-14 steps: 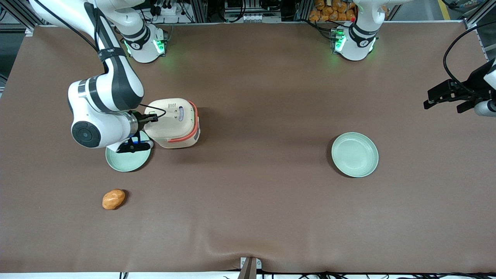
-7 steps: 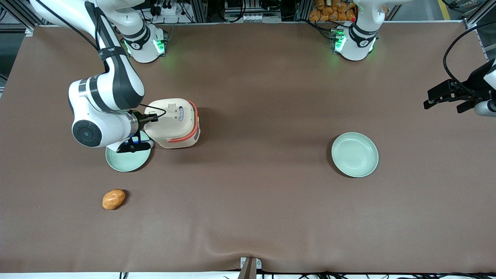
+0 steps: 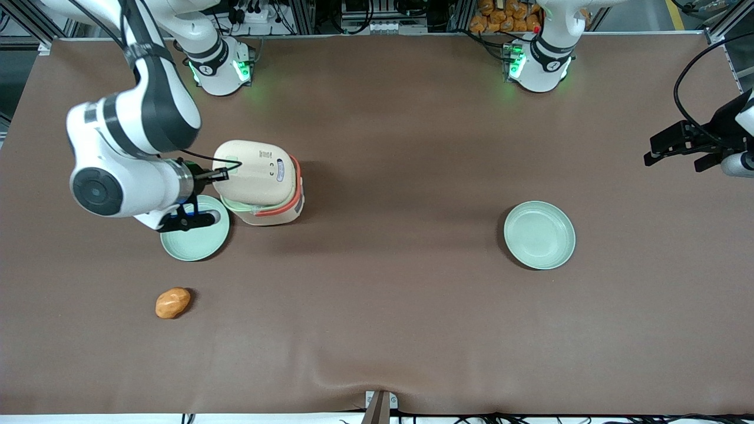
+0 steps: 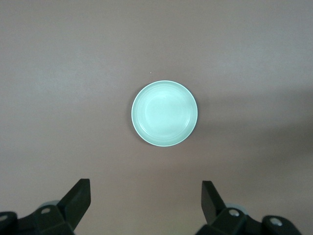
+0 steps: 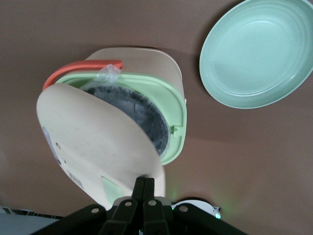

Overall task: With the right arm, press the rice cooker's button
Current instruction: 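Lift the right gripper off the button and withdraw it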

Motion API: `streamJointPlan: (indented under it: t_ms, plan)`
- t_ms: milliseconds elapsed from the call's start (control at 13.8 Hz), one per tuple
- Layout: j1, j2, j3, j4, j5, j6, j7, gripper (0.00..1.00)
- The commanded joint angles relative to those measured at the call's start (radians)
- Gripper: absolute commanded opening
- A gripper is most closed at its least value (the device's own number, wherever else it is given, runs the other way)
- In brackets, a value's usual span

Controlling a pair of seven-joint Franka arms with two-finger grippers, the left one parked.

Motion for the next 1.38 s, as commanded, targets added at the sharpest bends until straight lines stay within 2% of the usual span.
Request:
streamJointPlan:
  t_ms: [0,435,508,581,653,726,871,1161,1306]
  plan:
    - [0.004,-0.015,-0.001,0.07,-0.006,-0.07,0.001,0.0]
    - [-0.001,-0.047,-0.001,0.153,-0.009,-0.127,-0.005,0.0]
    - [0.001,-0.049,-0.001,0.175,-0.014,-0.124,-0.003,0.04]
    - [0.001,-0.049,-0.001,0.208,-0.017,-0.116,-0.008,0.22]
    - [-0.005,-0.049,-0.001,0.241,-0.02,-0.11,-0.009,0.47]
    - [-0.014,-0.049,-0.003,0.264,-0.02,-0.091,-0.011,0.68]
    - [-0.04,-0.049,-0.003,0.304,-0.018,-0.087,-0.011,1.0]
    - [-0.108,-0.066,-0.007,0.37,-0.018,-0.09,-0.012,1.0]
    - [-0.128,-0.07,-0.021,0.386,-0.041,-0.093,-0.012,1.0]
